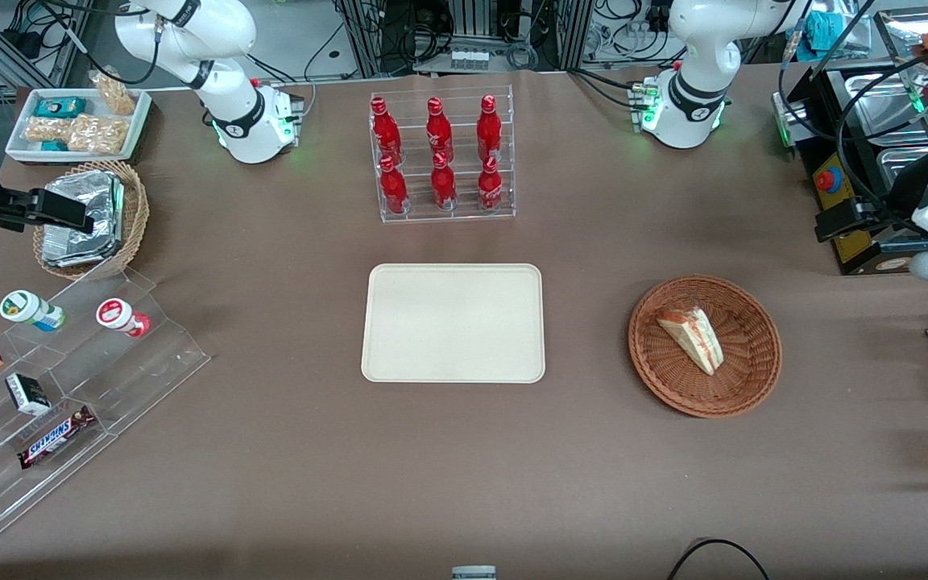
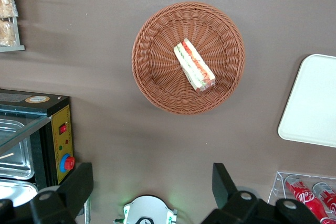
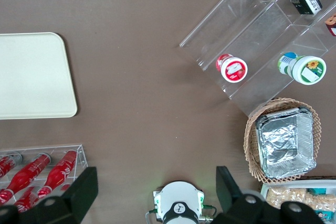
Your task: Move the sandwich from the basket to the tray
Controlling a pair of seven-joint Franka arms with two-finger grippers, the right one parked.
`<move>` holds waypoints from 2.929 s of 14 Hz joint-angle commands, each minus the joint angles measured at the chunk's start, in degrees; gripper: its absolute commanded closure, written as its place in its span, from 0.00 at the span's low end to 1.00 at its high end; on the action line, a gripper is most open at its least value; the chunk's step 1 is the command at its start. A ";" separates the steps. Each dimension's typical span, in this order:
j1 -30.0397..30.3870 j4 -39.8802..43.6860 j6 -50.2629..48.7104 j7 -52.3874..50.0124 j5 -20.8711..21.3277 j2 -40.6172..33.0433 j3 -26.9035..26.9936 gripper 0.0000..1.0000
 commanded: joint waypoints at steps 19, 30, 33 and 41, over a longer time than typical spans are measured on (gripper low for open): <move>-0.06 -26.68 43.28 -21.77 -3.44 10.63 0.26 0.00; -3.93 -27.58 47.74 -32.17 -2.12 18.12 0.53 0.00; -3.84 -27.66 44.83 -32.51 0.07 18.12 0.61 0.00; -3.76 -28.37 47.45 -34.19 0.17 22.77 0.70 0.00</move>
